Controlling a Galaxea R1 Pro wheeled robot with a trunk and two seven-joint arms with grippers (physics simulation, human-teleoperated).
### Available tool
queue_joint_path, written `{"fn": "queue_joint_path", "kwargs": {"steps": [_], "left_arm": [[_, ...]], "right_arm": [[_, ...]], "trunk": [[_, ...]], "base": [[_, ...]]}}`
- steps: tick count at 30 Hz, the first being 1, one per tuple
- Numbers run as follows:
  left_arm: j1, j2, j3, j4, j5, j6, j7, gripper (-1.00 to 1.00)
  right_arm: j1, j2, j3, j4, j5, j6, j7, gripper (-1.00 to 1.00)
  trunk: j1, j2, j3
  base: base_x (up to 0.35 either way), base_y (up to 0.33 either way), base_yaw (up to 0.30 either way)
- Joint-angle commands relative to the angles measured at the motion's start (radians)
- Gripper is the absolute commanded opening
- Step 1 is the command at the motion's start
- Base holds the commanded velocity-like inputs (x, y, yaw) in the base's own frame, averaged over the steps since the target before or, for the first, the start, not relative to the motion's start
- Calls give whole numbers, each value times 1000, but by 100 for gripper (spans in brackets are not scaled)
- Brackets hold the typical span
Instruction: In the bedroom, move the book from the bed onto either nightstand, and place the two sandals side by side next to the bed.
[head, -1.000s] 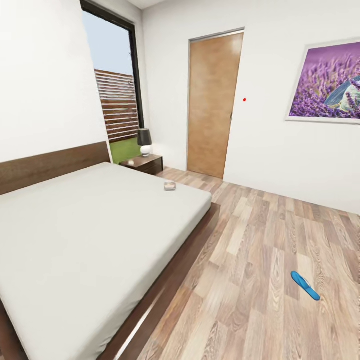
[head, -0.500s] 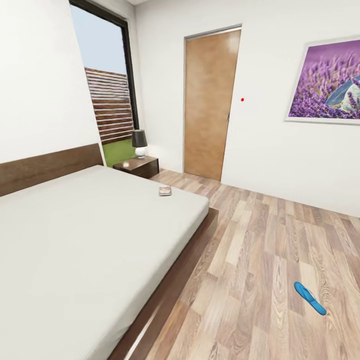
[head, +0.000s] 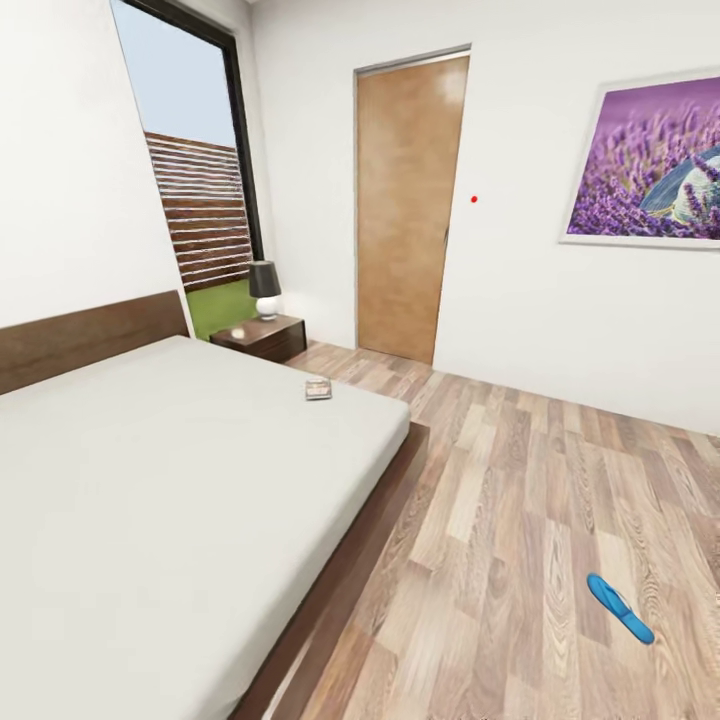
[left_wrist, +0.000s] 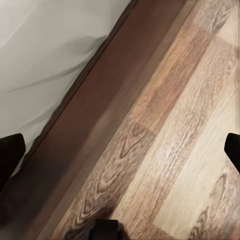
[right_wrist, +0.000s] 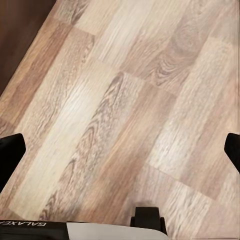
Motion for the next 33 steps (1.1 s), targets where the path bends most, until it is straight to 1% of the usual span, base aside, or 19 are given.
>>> {"fn": "queue_joint_path", "kwargs": {"steps": [1, 33], "left_arm": [[0, -1, 3, 0, -1, -3, 0, 100], [0, -1, 3, 0, -1, -3, 0, 100]], "right_arm": [[0, 1, -6, -1, 1, -1, 8, 100], [0, 1, -6, -1, 1, -1, 8, 100]], "trunk": [[0, 0, -1], [0, 0, -1]], "base": [[14, 0, -264], [1, 0, -269]]}}
